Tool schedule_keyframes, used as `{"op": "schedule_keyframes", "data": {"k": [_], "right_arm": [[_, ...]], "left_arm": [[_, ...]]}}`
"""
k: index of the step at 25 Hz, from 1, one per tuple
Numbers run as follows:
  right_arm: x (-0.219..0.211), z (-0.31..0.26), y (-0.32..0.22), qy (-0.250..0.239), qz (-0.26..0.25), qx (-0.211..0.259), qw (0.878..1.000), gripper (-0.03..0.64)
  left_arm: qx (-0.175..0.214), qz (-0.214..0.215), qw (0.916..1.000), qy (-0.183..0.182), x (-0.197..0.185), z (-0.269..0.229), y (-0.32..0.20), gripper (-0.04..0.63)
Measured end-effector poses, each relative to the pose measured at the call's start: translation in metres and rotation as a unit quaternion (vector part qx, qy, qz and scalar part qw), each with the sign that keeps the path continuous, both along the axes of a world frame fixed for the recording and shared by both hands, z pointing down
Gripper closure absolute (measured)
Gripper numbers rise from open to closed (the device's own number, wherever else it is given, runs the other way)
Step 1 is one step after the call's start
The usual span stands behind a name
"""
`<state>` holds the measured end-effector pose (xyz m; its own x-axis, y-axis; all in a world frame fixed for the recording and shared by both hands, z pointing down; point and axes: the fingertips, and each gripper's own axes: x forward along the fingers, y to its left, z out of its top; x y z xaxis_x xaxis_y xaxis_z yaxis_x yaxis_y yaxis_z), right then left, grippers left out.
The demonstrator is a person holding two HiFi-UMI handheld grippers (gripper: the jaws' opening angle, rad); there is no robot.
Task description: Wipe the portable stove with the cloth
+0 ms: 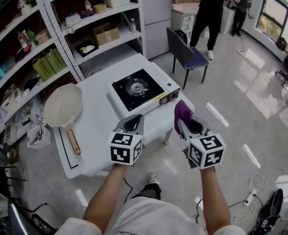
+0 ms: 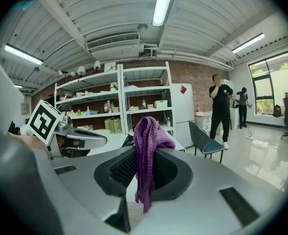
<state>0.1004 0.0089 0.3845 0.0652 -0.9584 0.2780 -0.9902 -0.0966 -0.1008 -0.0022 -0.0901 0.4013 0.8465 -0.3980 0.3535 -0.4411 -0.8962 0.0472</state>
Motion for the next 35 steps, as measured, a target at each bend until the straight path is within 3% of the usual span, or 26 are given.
{"op": "schedule_keyframes", "data": {"k": [9,24,29,35], "right_arm": [[0.033,0.006,-0.076,0.001,-0.026,-0.023,0.999,0.551],[0.082,-0.026,-0.162,0.059,-0.101,-0.014,0.993,0.551],[0.108,-0.032,-0.202,0.083,-0.143,-0.016,0.986,0.551],[0.133,-0.023,-0.257,0.094,-0.218,-0.017,0.971,0.551]], "left_arm": [[-0.017,-0.027,0.9995,0.005,0.026,0.006,-0.077,0.594],[-0.008,-0.081,0.9966,0.01,0.034,0.0,-0.135,0.594],[-0.007,-0.125,0.9921,0.01,0.037,0.002,-0.154,0.594],[-0.008,-0.201,0.9795,0.005,0.041,0.011,-0.177,0.593]]}}
